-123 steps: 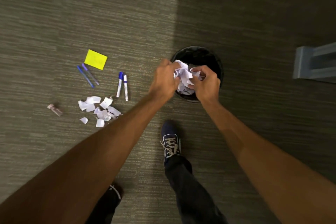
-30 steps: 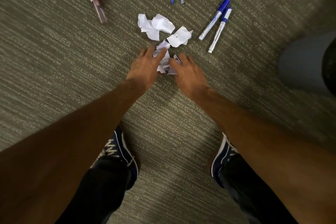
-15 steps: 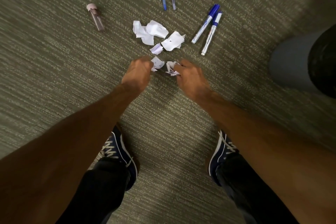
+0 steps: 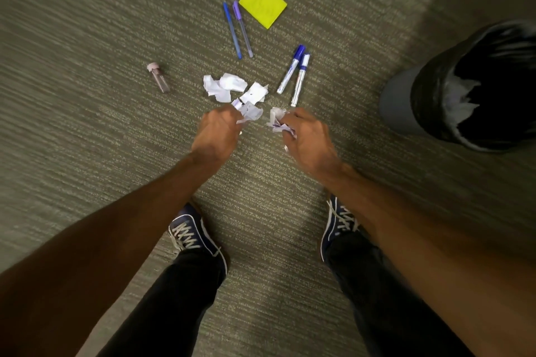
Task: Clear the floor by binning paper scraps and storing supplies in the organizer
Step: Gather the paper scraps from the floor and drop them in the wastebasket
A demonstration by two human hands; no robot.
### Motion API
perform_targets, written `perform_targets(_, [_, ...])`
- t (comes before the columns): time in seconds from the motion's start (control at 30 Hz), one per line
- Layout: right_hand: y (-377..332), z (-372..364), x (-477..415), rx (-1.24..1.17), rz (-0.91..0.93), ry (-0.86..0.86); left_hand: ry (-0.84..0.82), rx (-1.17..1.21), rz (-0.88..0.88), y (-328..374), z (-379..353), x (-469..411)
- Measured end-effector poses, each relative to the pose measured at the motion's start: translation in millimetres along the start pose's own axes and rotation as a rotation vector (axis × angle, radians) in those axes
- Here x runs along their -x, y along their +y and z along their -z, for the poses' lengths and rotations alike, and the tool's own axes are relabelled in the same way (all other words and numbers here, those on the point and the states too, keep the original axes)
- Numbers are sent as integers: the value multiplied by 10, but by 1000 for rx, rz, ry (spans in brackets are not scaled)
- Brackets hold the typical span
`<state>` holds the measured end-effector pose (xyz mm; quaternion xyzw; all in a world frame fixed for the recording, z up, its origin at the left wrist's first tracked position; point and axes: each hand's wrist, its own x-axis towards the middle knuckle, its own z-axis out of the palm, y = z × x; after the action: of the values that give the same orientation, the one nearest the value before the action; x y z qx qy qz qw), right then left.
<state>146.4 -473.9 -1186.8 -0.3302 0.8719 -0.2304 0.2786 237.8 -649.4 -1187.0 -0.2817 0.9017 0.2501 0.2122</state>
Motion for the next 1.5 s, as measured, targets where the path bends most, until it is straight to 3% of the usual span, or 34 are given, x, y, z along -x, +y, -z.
perform_targets(0.2, [-113, 784, 322, -40, -74, 147, 50, 57, -63, 722, 542, 157])
perform_targets(0.37, [-4, 1419, 578, -66, -168, 334, 106, 61, -239, 1525, 855, 251])
perform_targets(0.57, [524, 2115, 893, 49, -222, 488, 53, 19, -513, 2587, 842, 185])
perform_targets(0.83, [1479, 2535, 1024, 261, -373, 322, 49, -132, -601, 3492, 332, -179])
perform_targets(1.17, [2112, 2401, 783, 249, -427, 130, -33, -237, -554, 3881, -314, -459])
perform_targets(1.5, [2151, 2548, 928, 289, -386, 199, -57, -423, -653, 3793, -272, -446])
